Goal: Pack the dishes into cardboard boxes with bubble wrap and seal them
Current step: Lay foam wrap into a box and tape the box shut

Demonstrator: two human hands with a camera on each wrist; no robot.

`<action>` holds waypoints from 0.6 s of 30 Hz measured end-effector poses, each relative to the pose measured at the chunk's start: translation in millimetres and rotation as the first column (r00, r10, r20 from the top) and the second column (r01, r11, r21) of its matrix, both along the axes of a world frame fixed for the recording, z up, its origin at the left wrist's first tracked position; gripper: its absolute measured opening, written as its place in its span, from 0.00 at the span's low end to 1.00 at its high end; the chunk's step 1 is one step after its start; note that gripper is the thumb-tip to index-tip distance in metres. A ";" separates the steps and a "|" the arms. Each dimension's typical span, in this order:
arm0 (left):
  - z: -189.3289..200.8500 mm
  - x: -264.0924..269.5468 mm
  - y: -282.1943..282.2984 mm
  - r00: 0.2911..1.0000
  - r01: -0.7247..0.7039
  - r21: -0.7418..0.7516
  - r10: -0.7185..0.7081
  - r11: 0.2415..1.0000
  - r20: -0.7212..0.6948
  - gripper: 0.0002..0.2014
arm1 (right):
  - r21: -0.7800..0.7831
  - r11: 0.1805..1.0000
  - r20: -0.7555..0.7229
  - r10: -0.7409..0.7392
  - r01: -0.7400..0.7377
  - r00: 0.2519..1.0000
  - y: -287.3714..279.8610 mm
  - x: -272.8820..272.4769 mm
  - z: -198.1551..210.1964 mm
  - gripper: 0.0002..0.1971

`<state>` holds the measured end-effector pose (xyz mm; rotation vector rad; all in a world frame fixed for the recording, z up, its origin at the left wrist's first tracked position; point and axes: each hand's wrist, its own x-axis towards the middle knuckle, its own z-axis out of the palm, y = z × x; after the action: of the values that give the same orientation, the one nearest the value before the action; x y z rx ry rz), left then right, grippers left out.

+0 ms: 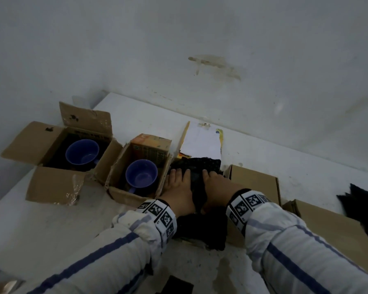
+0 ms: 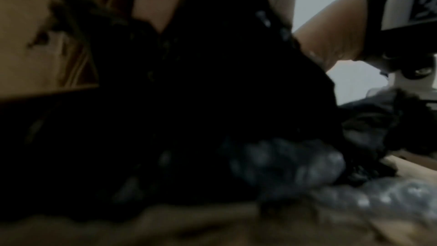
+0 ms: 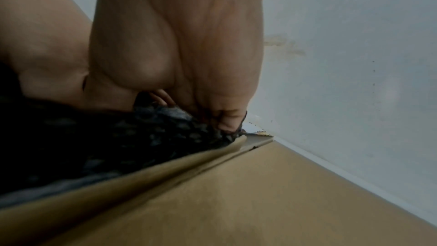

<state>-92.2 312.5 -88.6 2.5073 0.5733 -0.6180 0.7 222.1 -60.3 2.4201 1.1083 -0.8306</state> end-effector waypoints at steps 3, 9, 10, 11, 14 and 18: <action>-3.7 -0.1 -4.0 1.000 -0.009 0.065 0.008 0.998 0.025 0.57 | -0.026 0.998 0.054 0.060 -0.059 0.997 4.0 5.9 -3.1 0.63; -17.3 -6.1 -7.8 0.991 -0.040 0.115 0.025 0.993 0.130 0.54 | -0.035 0.995 0.091 0.098 -0.095 0.991 7.7 10.1 -1.1 0.53; -18.4 -6.5 -8.0 0.990 -0.043 0.118 0.027 0.992 0.137 0.53 | -0.018 0.992 0.139 0.128 -0.127 0.982 7.4 8.7 0.3 0.51; -19.0 -6.7 -8.1 0.989 -0.047 0.122 0.029 0.991 0.146 0.51 | 0.013 0.986 0.183 0.159 -0.164 0.970 7.0 7.5 0.6 0.49; -19.7 -6.8 -7.8 0.985 -0.060 0.120 0.039 0.991 0.166 0.48 | 0.093 0.977 0.108 0.180 -0.190 0.978 7.2 6.6 -4.0 0.51; -20.8 -6.5 -7.2 0.988 -0.060 0.112 0.043 0.992 0.151 0.51 | 0.041 0.997 -0.025 0.071 -0.070 0.997 11.0 13.2 -8.6 0.58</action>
<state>-98.6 305.3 -109.4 2.6110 0.6324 -0.3843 13.9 233.1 -68.9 2.3940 1.2233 -0.8276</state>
